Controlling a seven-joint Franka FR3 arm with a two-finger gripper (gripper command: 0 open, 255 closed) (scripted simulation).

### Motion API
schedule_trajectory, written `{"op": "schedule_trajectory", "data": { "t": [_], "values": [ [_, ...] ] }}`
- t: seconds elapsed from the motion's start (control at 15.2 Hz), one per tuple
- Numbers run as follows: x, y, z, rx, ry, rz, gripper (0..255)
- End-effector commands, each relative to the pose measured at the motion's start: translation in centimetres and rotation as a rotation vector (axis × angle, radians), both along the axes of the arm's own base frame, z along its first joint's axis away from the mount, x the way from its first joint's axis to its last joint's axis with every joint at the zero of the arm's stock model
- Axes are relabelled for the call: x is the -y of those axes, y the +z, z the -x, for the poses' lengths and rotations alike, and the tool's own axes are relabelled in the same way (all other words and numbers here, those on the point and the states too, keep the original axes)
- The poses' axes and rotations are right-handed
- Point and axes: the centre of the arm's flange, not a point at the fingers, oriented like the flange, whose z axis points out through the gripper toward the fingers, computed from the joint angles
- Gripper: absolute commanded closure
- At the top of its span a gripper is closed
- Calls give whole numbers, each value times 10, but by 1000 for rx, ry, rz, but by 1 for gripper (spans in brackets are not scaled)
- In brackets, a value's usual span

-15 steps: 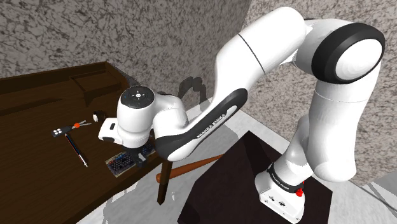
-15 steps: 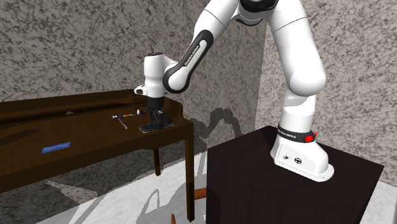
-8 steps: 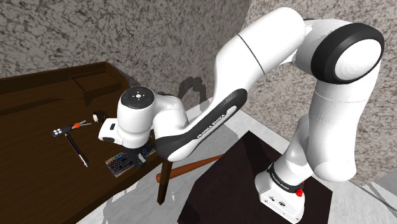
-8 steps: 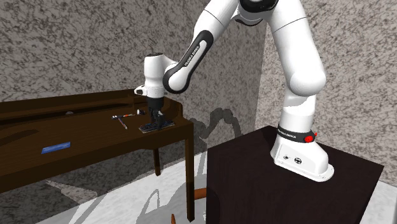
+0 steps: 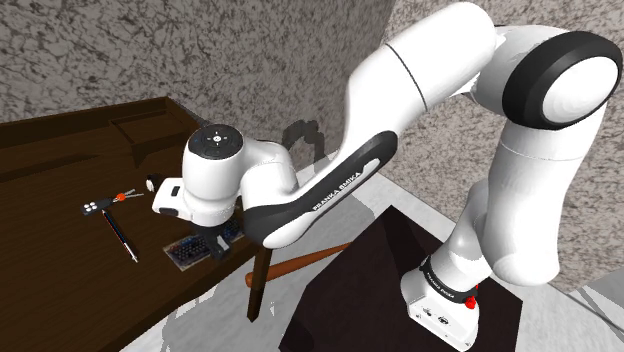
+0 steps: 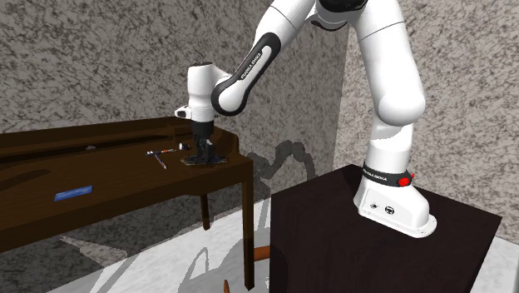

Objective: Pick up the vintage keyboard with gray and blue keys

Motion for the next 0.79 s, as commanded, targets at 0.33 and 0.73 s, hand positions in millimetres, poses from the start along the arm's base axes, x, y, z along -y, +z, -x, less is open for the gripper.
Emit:
{"op": "schedule_trajectory", "data": {
  "t": [0.33, 0.73],
  "values": [
    [0, 37, 0, 0, 0, 0, 255],
    [0, 59, 0, 0, 0, 0, 255]
  ]
}}
